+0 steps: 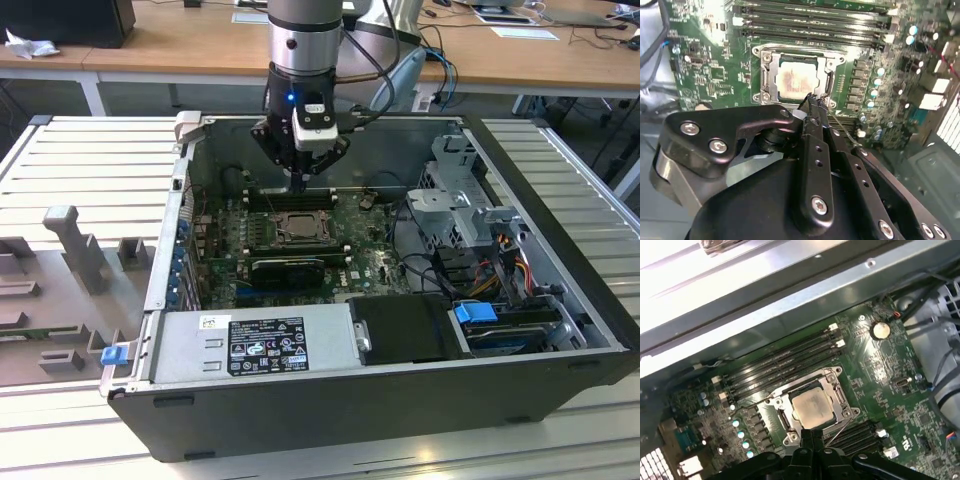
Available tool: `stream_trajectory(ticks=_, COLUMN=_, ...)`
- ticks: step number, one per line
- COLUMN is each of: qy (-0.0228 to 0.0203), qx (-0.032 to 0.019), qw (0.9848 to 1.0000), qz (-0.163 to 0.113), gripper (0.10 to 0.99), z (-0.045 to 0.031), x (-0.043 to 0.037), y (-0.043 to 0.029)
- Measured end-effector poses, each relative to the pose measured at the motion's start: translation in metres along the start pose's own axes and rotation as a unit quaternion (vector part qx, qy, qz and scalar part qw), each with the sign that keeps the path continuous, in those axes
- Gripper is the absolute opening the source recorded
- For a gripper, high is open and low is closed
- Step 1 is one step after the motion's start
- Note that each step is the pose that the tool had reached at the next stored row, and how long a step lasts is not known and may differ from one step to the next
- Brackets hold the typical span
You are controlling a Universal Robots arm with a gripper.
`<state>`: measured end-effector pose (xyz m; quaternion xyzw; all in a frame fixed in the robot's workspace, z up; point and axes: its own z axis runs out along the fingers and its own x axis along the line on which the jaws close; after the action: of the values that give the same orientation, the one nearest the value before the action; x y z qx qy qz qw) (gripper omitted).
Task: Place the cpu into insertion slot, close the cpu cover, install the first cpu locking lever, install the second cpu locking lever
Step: 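Install the first cpu locking lever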
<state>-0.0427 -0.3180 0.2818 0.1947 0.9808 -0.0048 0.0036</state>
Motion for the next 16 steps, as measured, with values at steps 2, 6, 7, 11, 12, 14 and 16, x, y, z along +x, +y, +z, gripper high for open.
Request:
stream_trajectory(ticks=2, qy=-0.0003, qx=0.0, qw=0.9998, qz=-0.022, gripper=0.106, z=0.0, x=0.0, y=0.0)
stream_trajectory(ticks=6, qy=-0.0009, qx=-0.0003, qw=0.9967, qz=-0.081, gripper=0.106, z=0.0001, x=0.0, y=0.0001)
stream_trajectory(ticks=7, qy=-0.001, qx=-0.0003, qw=0.9952, qz=-0.098, gripper=0.106, z=0.0, x=0.0, y=0.0)
stream_trajectory(ticks=11, qy=-0.0016, qx=-0.0007, qw=0.9876, qz=-0.157, gripper=0.106, z=0.0006, x=0.0, y=0.0)
stream_trajectory(ticks=12, qy=-0.0013, qx=-0.0007, qw=0.9851, qz=-0.172, gripper=0.106, z=0.0027, x=0.0006, y=-0.0002)
stream_trajectory(ticks=14, qy=-0.0008, qx=-0.0007, qw=0.9834, qz=-0.182, gripper=0.106, z=0.0067, x=0.0072, y=-0.0029)
stream_trajectory(ticks=16, qy=-0.0009, qx=-0.0007, qw=0.9833, qz=-0.182, gripper=0.106, z=0.0084, x=0.0154, y=-0.0063)
